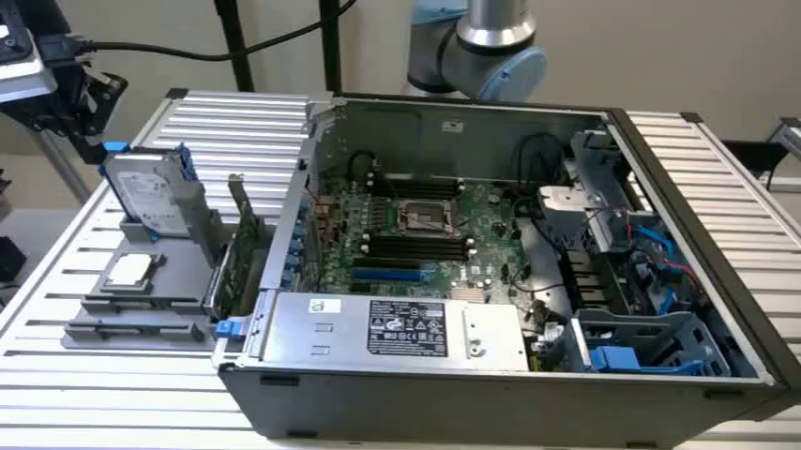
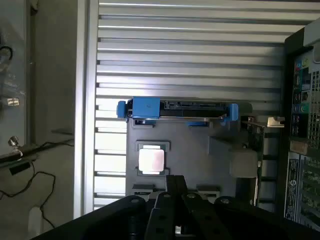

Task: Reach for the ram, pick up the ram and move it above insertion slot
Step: 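Reach for the ram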

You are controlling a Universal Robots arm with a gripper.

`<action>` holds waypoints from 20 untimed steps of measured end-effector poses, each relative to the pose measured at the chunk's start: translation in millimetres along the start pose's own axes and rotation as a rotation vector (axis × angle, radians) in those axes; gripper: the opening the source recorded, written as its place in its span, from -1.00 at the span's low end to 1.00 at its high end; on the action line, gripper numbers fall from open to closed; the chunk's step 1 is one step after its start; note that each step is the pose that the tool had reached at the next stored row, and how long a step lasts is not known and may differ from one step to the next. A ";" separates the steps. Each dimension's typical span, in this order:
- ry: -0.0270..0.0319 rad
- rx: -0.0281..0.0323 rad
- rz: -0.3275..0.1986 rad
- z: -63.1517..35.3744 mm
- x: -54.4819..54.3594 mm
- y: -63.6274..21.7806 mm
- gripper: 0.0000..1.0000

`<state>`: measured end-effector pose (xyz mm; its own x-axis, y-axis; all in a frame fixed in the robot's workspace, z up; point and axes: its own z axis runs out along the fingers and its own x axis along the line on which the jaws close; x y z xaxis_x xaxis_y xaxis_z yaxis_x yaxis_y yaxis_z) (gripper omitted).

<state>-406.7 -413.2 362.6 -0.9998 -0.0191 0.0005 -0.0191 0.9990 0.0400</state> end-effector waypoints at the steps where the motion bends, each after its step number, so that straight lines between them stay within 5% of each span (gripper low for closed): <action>1: 0.0000 -0.0001 0.000 0.0 0.0 0.0 -0.79; 14: -0.0001 -0.0018 0.000 0.3 0.0 -0.6 -0.79; 20: 0.0000 -0.0017 0.000 2.3 0.4 -22.6 -0.79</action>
<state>-406.6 -435.7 359.4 -0.9998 -0.0191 0.0005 -0.0190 0.9989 0.0417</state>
